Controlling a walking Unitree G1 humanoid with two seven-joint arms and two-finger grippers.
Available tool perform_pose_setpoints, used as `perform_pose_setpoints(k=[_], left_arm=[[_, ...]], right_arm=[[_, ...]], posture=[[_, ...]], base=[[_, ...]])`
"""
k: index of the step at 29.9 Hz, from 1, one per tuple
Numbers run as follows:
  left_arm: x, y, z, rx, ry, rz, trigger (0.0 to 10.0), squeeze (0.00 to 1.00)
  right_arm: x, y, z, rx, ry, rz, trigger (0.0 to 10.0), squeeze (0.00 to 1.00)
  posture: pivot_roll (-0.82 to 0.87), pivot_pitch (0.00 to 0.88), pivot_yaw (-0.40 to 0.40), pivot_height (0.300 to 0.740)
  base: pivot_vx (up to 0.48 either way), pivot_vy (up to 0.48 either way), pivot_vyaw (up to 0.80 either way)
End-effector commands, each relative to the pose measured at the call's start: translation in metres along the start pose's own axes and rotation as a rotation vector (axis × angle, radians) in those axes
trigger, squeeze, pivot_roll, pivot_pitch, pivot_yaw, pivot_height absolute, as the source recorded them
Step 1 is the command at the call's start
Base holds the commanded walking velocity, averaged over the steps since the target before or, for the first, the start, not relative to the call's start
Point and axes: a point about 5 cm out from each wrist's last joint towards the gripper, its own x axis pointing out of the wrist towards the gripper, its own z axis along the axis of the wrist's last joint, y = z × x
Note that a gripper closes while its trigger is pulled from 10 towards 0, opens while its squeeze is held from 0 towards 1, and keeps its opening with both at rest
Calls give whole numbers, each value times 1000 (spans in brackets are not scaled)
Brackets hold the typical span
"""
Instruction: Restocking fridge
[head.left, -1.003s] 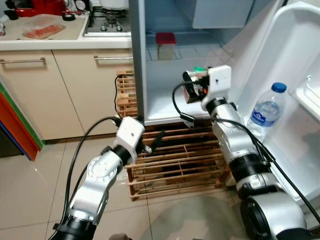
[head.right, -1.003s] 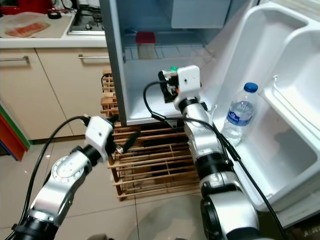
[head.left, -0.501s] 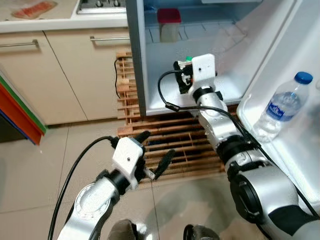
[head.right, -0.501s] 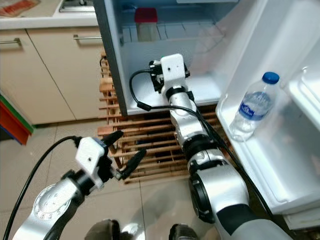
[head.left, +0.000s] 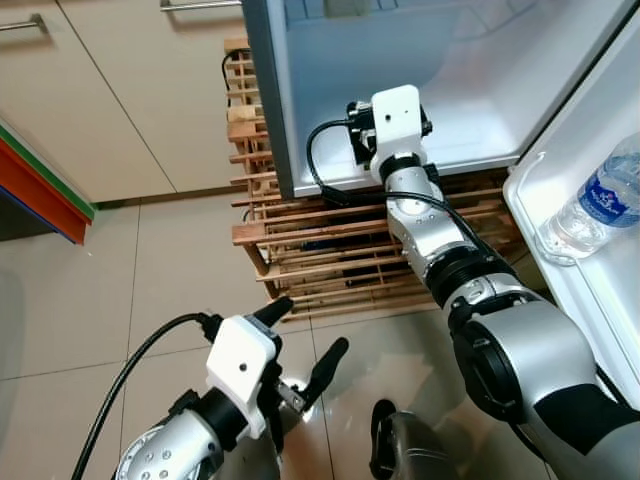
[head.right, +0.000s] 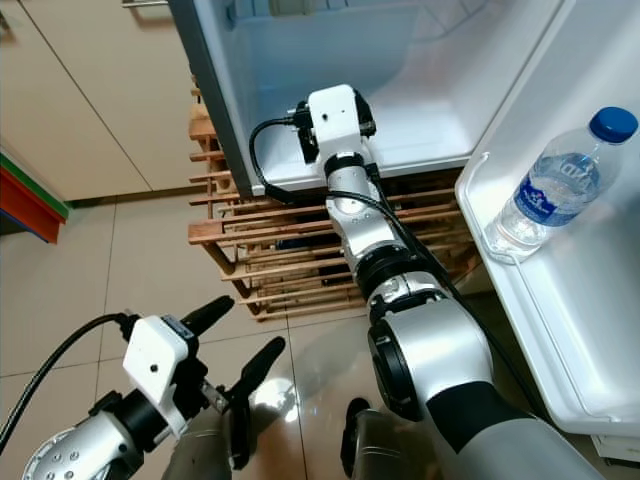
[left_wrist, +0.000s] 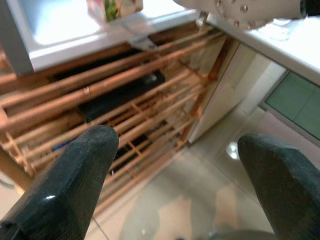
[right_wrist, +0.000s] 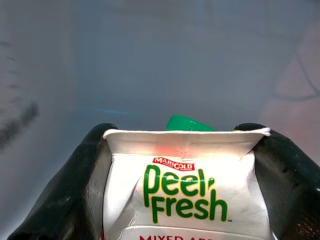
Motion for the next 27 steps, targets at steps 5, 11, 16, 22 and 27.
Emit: perform_pose_setpoints(k=[5, 11, 16, 22, 27], left_arm=[[-7, -13, 5, -30, 8, -8, 10000, 0], [-8, -15, 6, -32, 18, -2, 10000, 0], [-5, -16, 5, -39, 18, 4, 10000, 0], [0, -14, 5, -35, 10, 13, 10000, 0], [4, -11, 6, -29, 3, 21, 10000, 0]], right_arm=[[4, 1, 7, -14, -9, -12, 10000, 43], [4, -4, 2, -17, 14, -16, 10000, 1000], [7, -2, 8, -35, 1, 30, 10000, 1000], [11, -1, 16, -30, -2, 70, 10000, 1000], [15, -7, 22, -23, -15, 59, 10000, 1000]], posture=[[349, 417, 33, 740], [347, 425, 30, 740], [324, 423, 24, 740], [316, 411, 20, 740], [307, 397, 15, 740]], base=[[0, 0, 0], [0, 0, 0], [0, 0, 0], [0, 0, 0], [0, 0, 0]])
